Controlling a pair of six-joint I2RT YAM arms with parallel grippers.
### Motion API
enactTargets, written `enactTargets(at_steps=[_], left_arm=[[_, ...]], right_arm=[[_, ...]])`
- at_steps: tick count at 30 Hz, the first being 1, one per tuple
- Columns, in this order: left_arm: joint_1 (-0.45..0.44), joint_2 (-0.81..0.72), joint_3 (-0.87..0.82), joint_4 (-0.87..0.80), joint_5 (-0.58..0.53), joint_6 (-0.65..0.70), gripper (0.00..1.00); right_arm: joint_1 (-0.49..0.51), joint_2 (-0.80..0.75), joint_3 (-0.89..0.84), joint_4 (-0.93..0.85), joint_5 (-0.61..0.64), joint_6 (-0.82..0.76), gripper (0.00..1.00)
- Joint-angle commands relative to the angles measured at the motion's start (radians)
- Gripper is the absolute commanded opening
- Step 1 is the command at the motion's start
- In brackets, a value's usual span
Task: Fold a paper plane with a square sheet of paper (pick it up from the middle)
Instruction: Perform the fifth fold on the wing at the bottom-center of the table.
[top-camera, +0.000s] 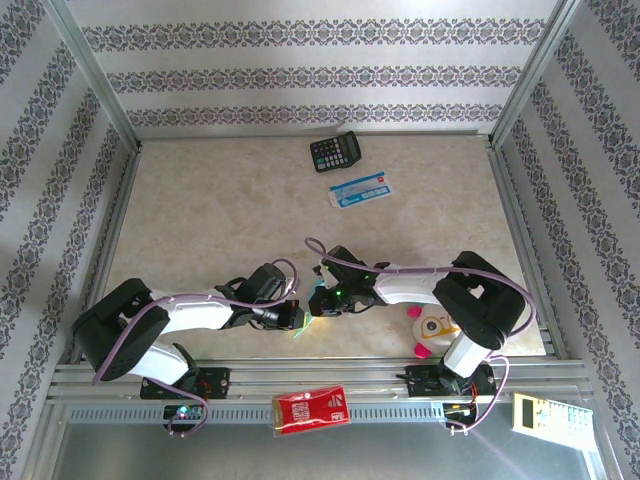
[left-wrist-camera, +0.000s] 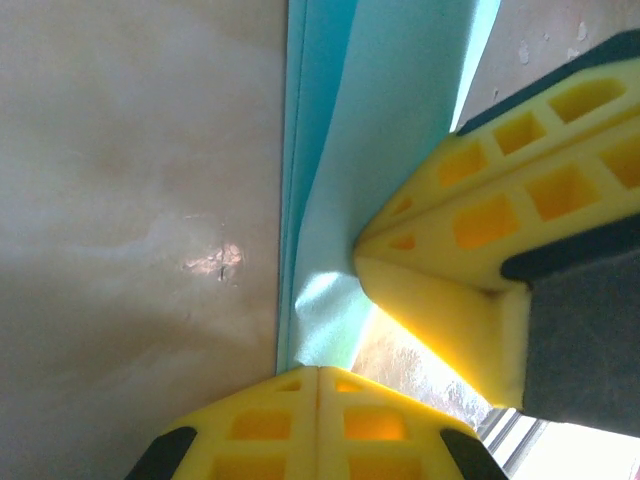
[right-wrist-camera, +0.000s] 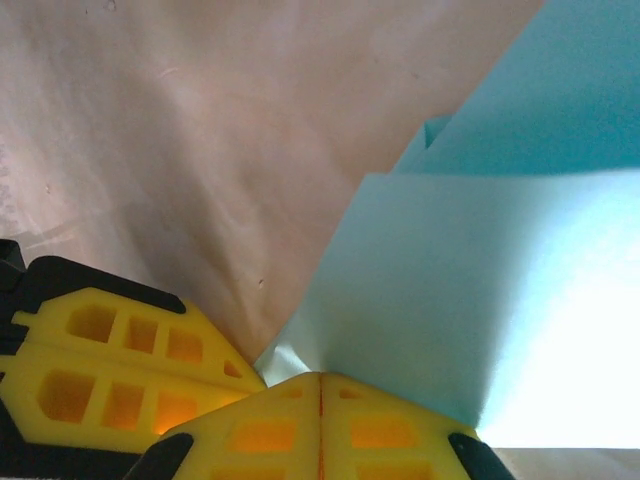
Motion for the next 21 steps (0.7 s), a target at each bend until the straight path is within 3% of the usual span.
enactTargets(at_steps=[1,21], left_arm=[[0.008,0.072,-0.046,-0.209,-0.105,0.043,0.0],[0.008,0.055,-0.055,-0.225,-0.112,0.053,0.0]], right_arm=[[-0.032,0.027,0.032,-0.035,0.005,-0.048,0.08],[-0.189,0.091,0.083,-0.118,-0.012,-0.188,0.07]])
